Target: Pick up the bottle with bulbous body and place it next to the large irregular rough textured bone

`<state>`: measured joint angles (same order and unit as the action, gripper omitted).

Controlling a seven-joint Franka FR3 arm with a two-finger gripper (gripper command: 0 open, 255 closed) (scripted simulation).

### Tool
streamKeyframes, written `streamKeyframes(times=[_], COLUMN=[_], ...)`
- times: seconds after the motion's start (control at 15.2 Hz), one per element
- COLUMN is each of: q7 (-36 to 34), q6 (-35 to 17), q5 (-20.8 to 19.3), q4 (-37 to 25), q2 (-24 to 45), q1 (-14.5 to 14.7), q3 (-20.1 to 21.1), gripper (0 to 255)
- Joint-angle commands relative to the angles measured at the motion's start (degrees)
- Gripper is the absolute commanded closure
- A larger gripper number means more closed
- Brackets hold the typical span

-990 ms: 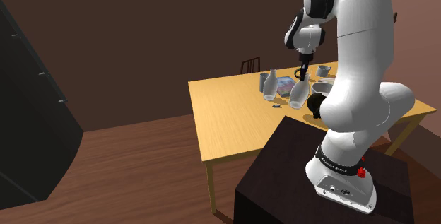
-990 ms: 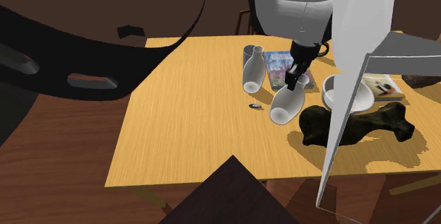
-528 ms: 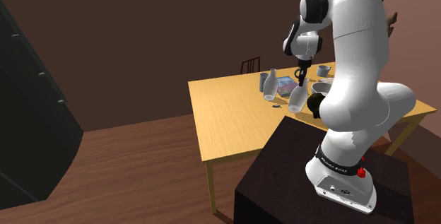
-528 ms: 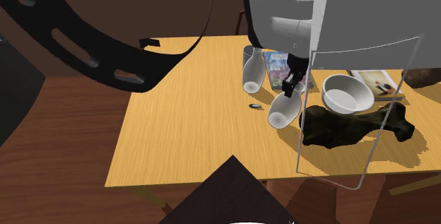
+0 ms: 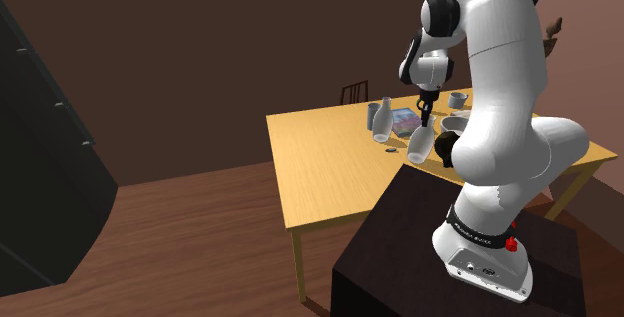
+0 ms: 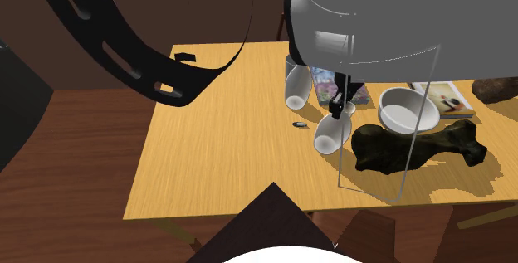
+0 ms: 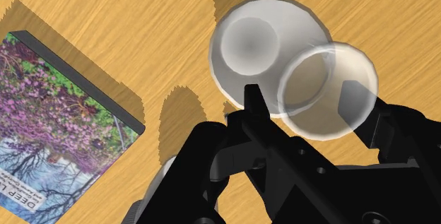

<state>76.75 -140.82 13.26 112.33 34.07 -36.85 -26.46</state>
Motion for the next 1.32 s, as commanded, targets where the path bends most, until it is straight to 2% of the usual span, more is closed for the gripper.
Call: streamKeyframes(times=[0.0, 0.13, 0.2, 0.53, 0.79, 1.25], q7=[0.01, 0.01, 0.01, 0.01, -1.85, -1.86], q6=[-0.04, -0.04, -0.04, -0.04, 5.19, 5.19], q5=[0.01, 0.01, 0.01, 0.01, -2.84, -2.86], q4=[0.0, 0.0, 0.01, 0.01, -0.13, -0.13], q2=[0.0, 0.0, -0.01, -0.01, -5.3, -5.3], q1=[-0.01, -0.01, -0.01, -0.01, 2.26, 2.24], q3=[0.0, 0.0, 0.0, 0.0, -2.36, -2.34], gripper=[255, 255, 0, 0, 0, 0])
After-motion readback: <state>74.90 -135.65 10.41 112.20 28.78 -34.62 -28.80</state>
